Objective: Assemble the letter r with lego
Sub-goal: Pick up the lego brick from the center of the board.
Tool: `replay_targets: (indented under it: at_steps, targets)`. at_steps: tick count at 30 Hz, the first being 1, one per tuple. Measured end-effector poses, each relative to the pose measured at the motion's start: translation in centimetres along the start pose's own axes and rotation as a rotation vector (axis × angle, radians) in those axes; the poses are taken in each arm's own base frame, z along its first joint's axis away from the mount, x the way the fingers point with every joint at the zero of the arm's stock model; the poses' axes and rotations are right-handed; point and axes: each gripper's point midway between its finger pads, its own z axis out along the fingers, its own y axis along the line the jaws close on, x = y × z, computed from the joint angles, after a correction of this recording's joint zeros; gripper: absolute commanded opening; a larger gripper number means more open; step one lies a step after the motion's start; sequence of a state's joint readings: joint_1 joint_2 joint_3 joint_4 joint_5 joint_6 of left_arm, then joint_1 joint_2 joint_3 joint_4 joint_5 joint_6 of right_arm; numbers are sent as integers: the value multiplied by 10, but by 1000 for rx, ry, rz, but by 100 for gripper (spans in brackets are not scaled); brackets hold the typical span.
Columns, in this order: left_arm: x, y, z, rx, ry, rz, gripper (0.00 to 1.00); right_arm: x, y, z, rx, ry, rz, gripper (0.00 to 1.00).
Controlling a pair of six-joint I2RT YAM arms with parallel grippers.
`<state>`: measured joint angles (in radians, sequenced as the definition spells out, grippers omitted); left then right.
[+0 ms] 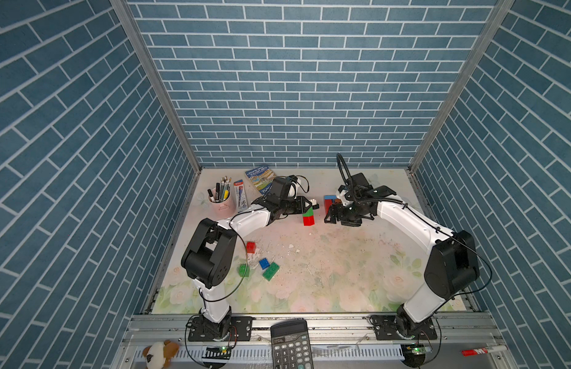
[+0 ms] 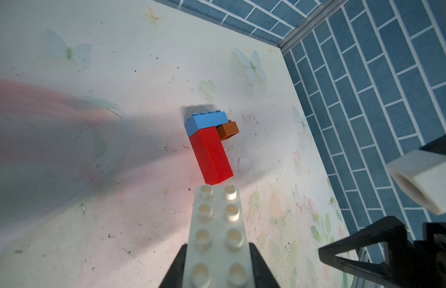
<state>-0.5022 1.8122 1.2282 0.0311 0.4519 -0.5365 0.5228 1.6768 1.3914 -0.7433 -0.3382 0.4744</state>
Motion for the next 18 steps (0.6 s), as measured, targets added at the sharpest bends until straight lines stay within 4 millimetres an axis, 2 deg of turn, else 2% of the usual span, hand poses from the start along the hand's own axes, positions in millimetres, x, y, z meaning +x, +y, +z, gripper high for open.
replay_targets:
  at_steps: [6, 10, 18]
  targets:
    - [-3, -1, -1, 18, -2, -28, 21, -14, 16, 19, -29, -30, -47, 78]
    - [-4, 0, -2, 25, -3, -48, 21, -20, 24, 31, -48, -31, -66, 73]
    - [-11, -6, -3, 56, -24, -85, 21, -33, 40, 34, -84, -69, -103, 62]
